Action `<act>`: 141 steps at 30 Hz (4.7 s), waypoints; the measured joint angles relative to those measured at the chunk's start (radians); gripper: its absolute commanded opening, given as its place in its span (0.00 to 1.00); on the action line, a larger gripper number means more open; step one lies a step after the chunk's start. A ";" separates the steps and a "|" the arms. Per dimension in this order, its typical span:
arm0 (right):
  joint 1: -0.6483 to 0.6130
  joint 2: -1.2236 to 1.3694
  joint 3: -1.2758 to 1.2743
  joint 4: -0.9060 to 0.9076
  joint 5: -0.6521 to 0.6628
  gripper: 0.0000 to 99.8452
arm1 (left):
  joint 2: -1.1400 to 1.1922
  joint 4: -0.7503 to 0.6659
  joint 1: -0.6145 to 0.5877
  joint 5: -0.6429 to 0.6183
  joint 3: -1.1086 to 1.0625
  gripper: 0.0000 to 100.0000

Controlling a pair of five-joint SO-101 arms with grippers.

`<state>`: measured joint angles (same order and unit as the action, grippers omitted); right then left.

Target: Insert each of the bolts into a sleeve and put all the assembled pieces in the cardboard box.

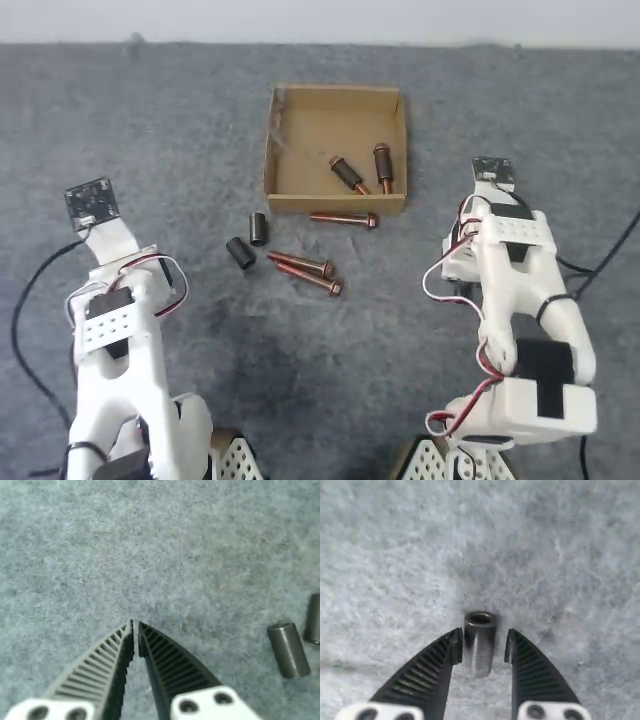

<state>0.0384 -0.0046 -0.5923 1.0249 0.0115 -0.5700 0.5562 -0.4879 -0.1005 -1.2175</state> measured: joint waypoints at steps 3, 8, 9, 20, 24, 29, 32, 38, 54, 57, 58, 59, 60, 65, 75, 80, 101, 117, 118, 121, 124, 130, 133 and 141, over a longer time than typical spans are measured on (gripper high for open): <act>0.000 -0.063 -0.043 0.005 0.000 0.12 | 0.000 0.000 0.000 0.000 0.000 0.01; 0.000 -0.212 -0.150 0.005 0.003 0.12 | 0.000 0.000 0.000 0.000 0.000 0.01; 0.000 -0.229 -0.164 0.005 0.003 0.12 | 0.000 0.000 0.000 0.000 0.000 0.01; -0.020 -0.130 -0.173 -0.081 0.003 0.12 | 0.000 0.000 -0.002 0.000 0.000 0.01; -0.048 -0.051 -0.137 -0.081 0.006 0.12 | 0.000 0.000 -0.002 0.000 0.000 0.01; -0.046 0.021 -0.075 -0.081 0.006 0.07 | 0.000 0.000 -0.002 0.000 0.000 0.01; -0.034 0.046 -0.055 -0.080 0.006 0.00 | 0.000 0.000 -0.002 0.000 0.000 0.01; -0.028 0.052 -0.048 -0.080 0.006 0.01 | 0.000 0.000 -0.002 0.000 0.000 0.01; 0.132 -0.028 -0.097 -0.052 0.009 0.01 | 0.000 0.000 -0.002 0.000 0.000 0.01; 0.163 -0.038 -0.112 -0.052 0.009 0.01 | 0.000 0.000 0.005 0.000 0.000 0.01; 0.173 -0.038 -0.112 -0.052 0.009 0.01 | 0.000 0.000 0.017 0.021 0.000 0.01; 0.186 -0.038 -0.112 -0.052 0.009 0.01 | 0.000 0.000 0.032 0.055 0.000 0.01; 0.196 -0.038 -0.112 -0.052 0.009 0.01 | 0.000 0.000 0.046 0.097 0.000 0.01; 0.236 -0.040 -0.137 -0.066 0.026 0.01 | 0.002 0.098 0.198 0.298 0.060 0.01; 0.239 -0.046 -0.150 -0.081 0.066 0.01 | 0.011 0.450 0.385 0.617 0.331 0.01; 0.239 -0.046 -0.150 -0.081 0.069 0.01 | 0.157 0.612 0.417 0.655 0.526 0.01; 0.239 -0.046 -0.150 -0.081 0.069 0.01 | 0.647 0.855 0.712 0.980 0.933 0.07; 0.239 -0.048 -0.161 -0.092 0.121 0.01 | 0.755 0.809 0.796 1.076 0.933 0.08; 0.239 -0.054 -0.164 -0.094 0.121 0.01 | 0.755 0.804 0.796 1.082 0.933 0.08; 0.239 -0.058 -0.167 -0.100 0.129 0.01 | 0.756 0.798 0.796 1.088 0.948 0.08; 0.239 -0.058 -0.167 -0.100 0.149 0.01 | 0.756 0.798 0.796 1.088 0.977 0.08; 0.233 -0.058 -0.169 -0.117 0.160 0.01 | 0.756 0.796 0.796 1.126 0.987 0.08; 0.229 -0.058 -0.169 -0.124 0.161 0.01 | 0.756 0.796 0.816 1.131 0.987 0.08; 0.219 -0.058 -0.169 -0.126 0.181 0.01 | 0.769 0.704 0.852 1.131 0.927 0.08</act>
<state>0.2578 -0.0629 -0.7610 0.8991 0.1926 0.1987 1.2605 0.3636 1.0303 -0.2908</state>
